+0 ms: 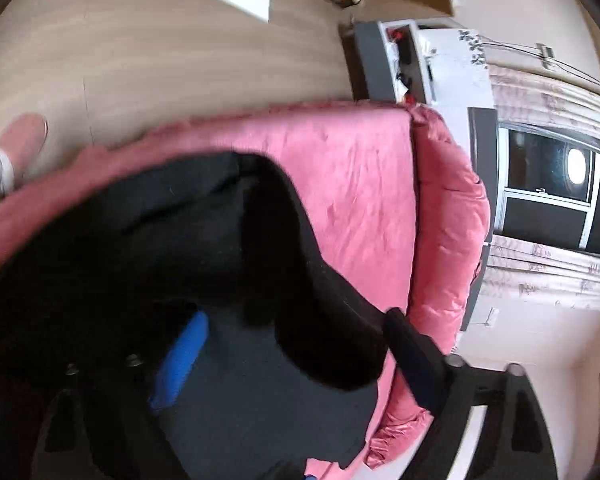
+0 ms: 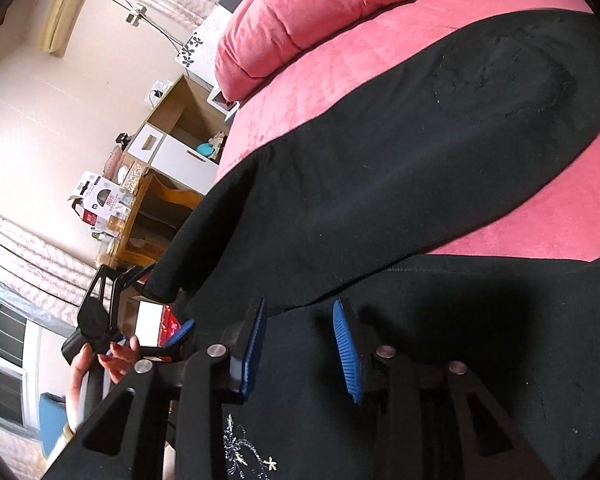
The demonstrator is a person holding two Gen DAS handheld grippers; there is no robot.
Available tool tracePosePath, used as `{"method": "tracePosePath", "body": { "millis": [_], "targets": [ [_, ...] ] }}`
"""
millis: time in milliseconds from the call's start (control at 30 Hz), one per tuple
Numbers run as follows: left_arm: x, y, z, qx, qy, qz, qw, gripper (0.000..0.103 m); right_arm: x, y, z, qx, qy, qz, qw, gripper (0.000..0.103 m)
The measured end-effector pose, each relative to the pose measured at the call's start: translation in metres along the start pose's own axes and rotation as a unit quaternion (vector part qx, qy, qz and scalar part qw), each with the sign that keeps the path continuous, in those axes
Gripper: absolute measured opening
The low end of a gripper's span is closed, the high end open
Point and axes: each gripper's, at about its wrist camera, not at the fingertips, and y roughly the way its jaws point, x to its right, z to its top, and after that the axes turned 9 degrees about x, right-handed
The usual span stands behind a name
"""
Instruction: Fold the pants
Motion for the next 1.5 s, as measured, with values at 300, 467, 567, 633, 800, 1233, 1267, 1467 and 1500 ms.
{"method": "tracePosePath", "body": {
  "millis": [300, 467, 567, 633, 800, 1233, 1267, 1467, 1500],
  "targets": [
    [-0.009, -0.036, -0.002, -0.038, 0.062, -0.056, 0.9957, 0.006, -0.009, 0.013, 0.020, 0.003, -0.019, -0.010, 1.000, 0.037],
    [-0.013, -0.088, -0.003, -0.051, 0.110, -0.086, 0.9889, 0.006, -0.013, 0.019, 0.050, 0.015, 0.013, -0.013, 1.000, 0.067],
    [-0.020, -0.110, -0.012, -0.062, 0.139, -0.085, 0.9848, 0.006, -0.013, 0.019, 0.070, 0.035, 0.037, -0.016, 0.999, 0.067],
    [-0.030, -0.115, -0.017, -0.071, 0.134, -0.087, 0.9846, 0.006, -0.009, 0.018, 0.083, 0.049, 0.057, -0.027, 0.997, 0.070],
    [-0.054, -0.124, -0.030, -0.083, 0.126, -0.077, 0.9855, 0.006, 0.029, 0.028, 0.106, 0.045, 0.106, -0.109, 0.987, 0.062],
    [-0.070, -0.128, -0.023, -0.055, 0.152, -0.049, 0.9857, 0.005, 0.068, -0.086, 0.082, 0.108, 0.067, -0.068, 0.990, 0.006],
    [-0.070, -0.130, -0.022, -0.047, 0.162, -0.040, 0.9849, 0.005, 0.065, -0.096, 0.077, 0.112, 0.054, -0.064, 0.990, 0.006],
    [-0.093, -0.146, -0.013, -0.038, 0.142, -0.034, 0.9885, 0.000, 0.074, -0.123, 0.045, 0.106, 0.019, -0.068, 0.992, 0.008],
    [-0.094, -0.147, -0.015, -0.041, 0.147, -0.037, 0.9876, 0.001, 0.077, -0.120, 0.044, 0.097, 0.021, -0.077, 0.992, 0.017]
  ]
}}
